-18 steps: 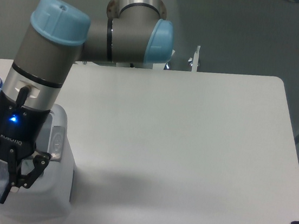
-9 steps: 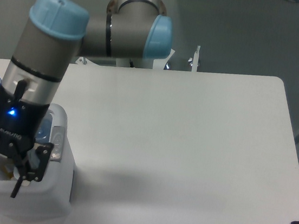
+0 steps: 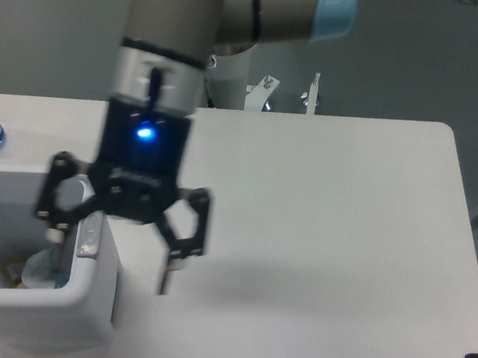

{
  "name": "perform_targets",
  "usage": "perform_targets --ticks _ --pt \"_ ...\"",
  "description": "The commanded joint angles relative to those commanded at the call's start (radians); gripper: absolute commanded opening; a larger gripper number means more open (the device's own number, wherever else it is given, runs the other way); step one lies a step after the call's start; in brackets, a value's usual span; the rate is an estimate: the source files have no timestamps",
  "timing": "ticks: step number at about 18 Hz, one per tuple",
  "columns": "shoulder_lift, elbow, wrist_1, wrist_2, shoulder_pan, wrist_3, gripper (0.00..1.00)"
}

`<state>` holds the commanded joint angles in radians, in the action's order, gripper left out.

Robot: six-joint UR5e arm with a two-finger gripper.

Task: Place the trash in the trash can

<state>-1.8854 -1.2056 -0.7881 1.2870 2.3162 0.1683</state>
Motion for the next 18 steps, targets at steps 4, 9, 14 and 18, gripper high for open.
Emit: perform_targets --ticks 4,9,14,18 --pt "0.029 -0.009 -0.149 0.061 0.049 0.235 1.00" --pt "0.046 -0.026 -0.302 0.293 0.064 0.560 1.00" --pt "0.078 -0.045 -0.359 0.319 0.115 0.707 1.00" --pt "0.091 -0.045 -0.356 0.313 0.140 0.703 1.00"
